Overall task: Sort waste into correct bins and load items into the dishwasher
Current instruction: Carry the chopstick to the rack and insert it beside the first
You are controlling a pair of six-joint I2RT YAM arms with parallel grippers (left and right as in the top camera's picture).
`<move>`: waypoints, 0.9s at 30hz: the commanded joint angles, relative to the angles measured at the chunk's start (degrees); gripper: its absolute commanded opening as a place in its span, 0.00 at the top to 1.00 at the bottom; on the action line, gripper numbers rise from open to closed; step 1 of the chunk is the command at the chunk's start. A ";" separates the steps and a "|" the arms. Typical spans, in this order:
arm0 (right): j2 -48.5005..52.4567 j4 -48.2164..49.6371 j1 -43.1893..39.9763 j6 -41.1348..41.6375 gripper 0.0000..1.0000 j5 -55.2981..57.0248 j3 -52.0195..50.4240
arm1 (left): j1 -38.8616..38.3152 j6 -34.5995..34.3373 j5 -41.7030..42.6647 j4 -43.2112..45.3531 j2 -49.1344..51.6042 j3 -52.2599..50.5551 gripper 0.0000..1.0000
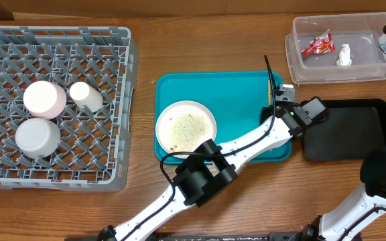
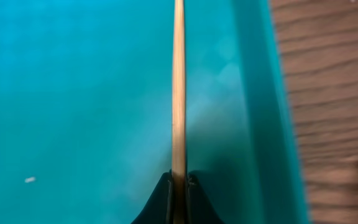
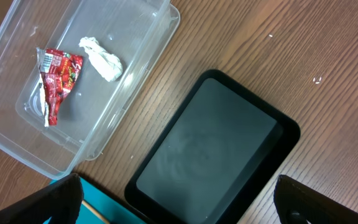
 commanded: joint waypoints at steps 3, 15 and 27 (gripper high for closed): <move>-1.42 0.33 0.07 0.22 0.00 0.44 1.40 | 0.55 2.80 0.55 -4.70 -5.77 -0.22 0.96; -1.42 0.33 0.07 0.22 0.00 0.44 1.40 | 10.97 17.03 11.58 -20.44 -24.09 -0.22 0.96; -1.42 0.33 0.07 0.24 0.00 0.44 1.40 | 38.53 38.77 30.32 -35.39 -31.76 -0.24 0.96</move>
